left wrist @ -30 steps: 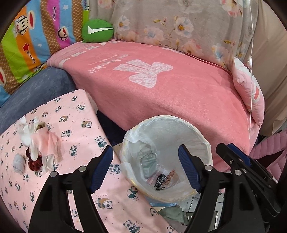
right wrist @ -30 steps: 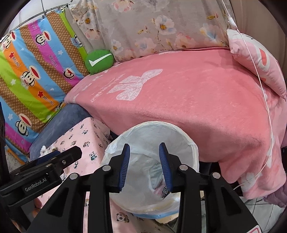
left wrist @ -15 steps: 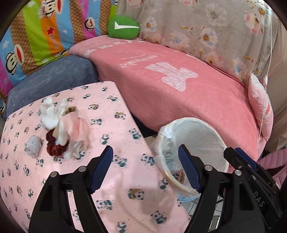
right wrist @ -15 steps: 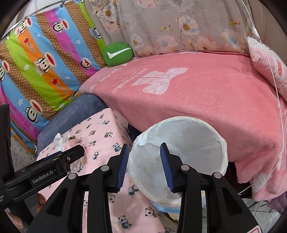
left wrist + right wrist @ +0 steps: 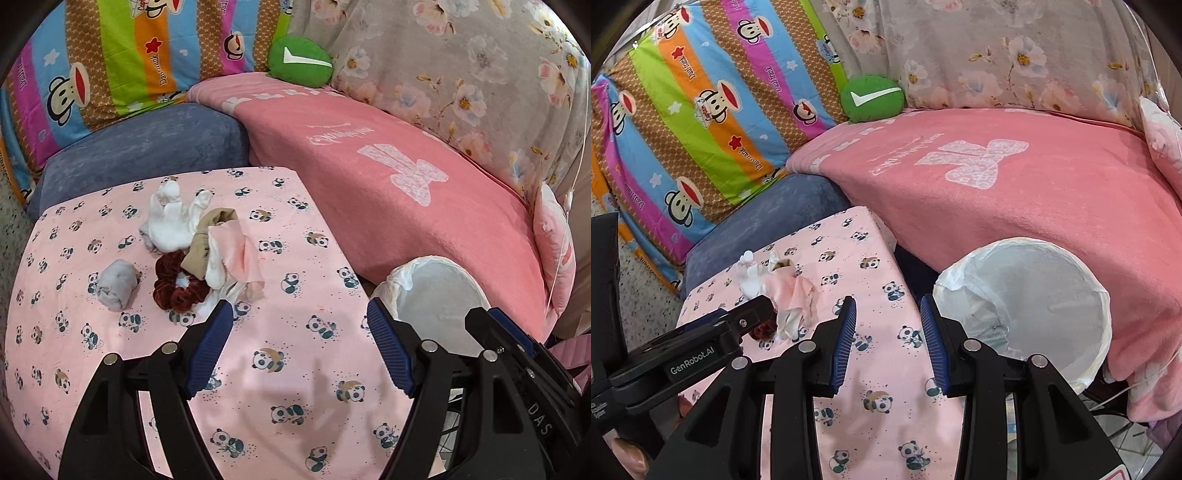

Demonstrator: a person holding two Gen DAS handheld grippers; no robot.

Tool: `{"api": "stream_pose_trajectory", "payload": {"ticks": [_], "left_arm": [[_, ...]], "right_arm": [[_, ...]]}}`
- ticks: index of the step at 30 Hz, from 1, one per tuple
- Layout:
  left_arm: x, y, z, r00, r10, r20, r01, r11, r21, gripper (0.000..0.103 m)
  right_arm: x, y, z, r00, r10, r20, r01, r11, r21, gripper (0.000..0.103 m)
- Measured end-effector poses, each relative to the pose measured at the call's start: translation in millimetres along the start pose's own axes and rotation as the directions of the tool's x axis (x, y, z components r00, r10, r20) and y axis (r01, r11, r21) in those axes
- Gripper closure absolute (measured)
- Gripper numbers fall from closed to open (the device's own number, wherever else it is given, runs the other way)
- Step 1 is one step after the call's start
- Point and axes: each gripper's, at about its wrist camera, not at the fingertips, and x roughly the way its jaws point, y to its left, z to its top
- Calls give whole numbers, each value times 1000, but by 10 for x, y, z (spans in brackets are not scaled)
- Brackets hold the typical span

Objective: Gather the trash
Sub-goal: 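Return both grippers to the pile and position the left gripper at the grey sock, then grasp the grey rolled sock with the left gripper while the right gripper grasps the pink tissue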

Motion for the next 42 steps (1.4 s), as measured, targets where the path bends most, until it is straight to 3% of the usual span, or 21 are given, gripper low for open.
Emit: {"api": "stream_pose_trajectory", "payload": {"ticks": [5, 13, 20, 35, 37, 40, 42], "left_arm": [[-21, 295, -10, 1000, 23, 3, -23, 999, -46, 32], [76, 953, -44, 994, 110, -26, -113, 983, -145, 24], [253, 1498, -37, 986, 150, -68, -161, 964, -211, 24], [716, 2056, 23, 985, 111, -133, -145, 947, -286, 24], [759, 2059, 10, 985, 106, -140, -142, 948, -284, 26], [821, 2077, -14, 984, 83, -155, -125, 951, -284, 37], [846, 2093, -35, 984, 76, -163, -121, 951, -285, 46]], "right_arm": [[101, 234, -21, 1000, 19, -18, -19, 1000, -21, 58], [387, 531, -41, 997, 38, -63, -41, 998, -44, 58], [766, 762, -36, 992, 58, -108, -63, 997, -42, 58], [1750, 1124, 93, 977, 72, -200, -80, 996, -34, 58], [1845, 1143, 72, 973, 79, -218, -88, 996, -34, 59], [1946, 1177, 31, 968, 81, -238, -94, 995, -40, 60], [2008, 1195, -12, 963, 85, -255, -99, 994, -42, 68]]}}
